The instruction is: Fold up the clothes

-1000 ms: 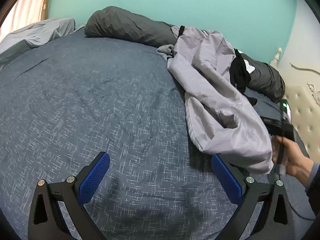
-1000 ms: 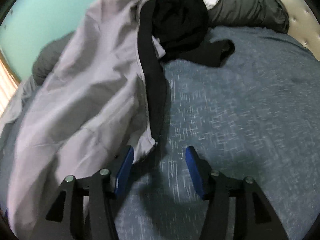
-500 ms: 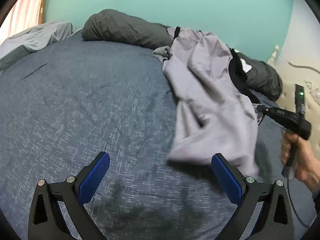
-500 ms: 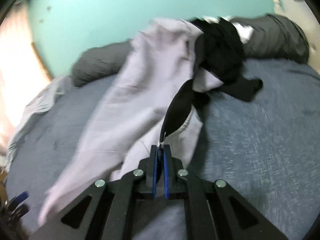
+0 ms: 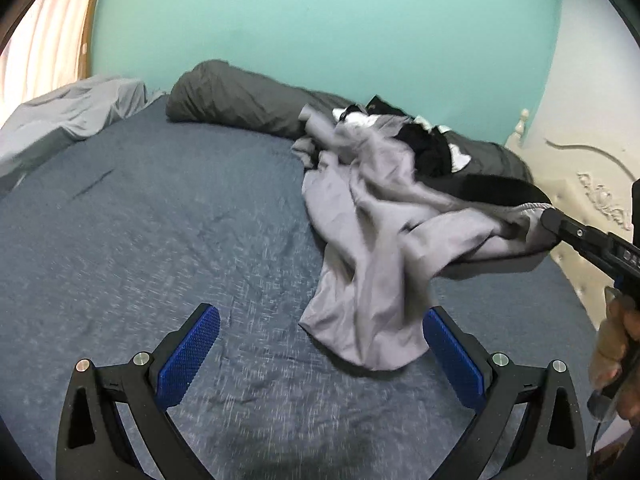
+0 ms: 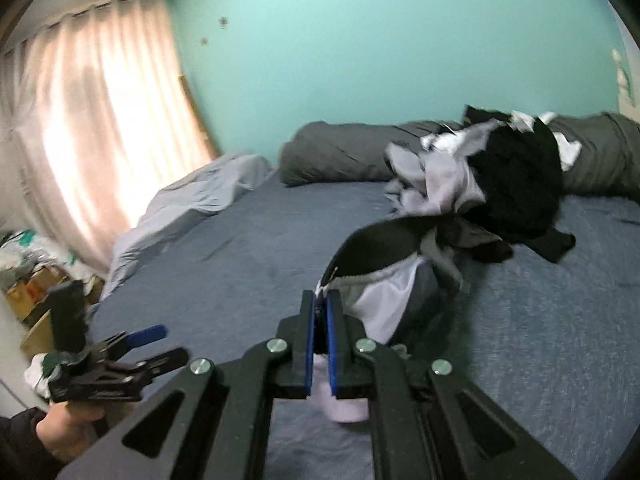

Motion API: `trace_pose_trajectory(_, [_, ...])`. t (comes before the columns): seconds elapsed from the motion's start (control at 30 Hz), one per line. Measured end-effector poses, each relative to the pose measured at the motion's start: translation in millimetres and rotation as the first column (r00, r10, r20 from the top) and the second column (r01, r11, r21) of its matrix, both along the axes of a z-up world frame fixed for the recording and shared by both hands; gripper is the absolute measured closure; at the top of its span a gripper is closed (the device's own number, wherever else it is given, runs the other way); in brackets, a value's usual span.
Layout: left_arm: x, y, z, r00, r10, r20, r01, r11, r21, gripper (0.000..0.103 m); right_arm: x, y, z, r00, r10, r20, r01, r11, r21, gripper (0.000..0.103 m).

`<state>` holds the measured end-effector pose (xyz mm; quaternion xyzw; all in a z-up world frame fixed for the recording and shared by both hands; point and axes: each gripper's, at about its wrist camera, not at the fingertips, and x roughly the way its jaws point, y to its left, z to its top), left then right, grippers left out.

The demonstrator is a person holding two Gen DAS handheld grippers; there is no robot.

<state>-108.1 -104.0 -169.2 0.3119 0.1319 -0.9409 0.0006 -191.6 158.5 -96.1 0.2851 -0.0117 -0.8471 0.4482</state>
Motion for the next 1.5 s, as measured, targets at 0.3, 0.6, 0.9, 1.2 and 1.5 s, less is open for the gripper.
trace_pose_trajectory(0.3, [51,2,39,0.997,-0.062,-0.054,0.063,0.998,0.015,0.0,84,-20,23,0.992,0.123,0.014,-0.122,0.992,-0.019,0.098])
trace_pose_trajectory(0.6, [45,18,13,0.996,-0.091,0.016,0.092,0.996,-0.006,0.0,67,-29,-35,0.987,0.07,0.142,-0.07,0.998,-0.002,0.093])
trace_pose_trajectory(0.9, [27,52,-34,0.979,-0.191,0.068,0.188,0.981,0.042,0.0,43,9,-52,0.986,0.014,0.165,-0.026,0.997,0.067,0.068])
trace_pose_trajectory(1.2, [25,99,-65,0.947,-0.296,0.125,0.302,0.953,-0.029,0.0,10,75,-75,0.979,-0.142,0.148,0.115,0.978,0.177,0.061])
trace_pose_trajectory(1.5, [26,178,-118,0.864,-0.442,0.243,0.478,0.871,-0.115,0.0,9,122,-105,0.959,-0.217,0.179,0.179,0.962,0.208,0.061])
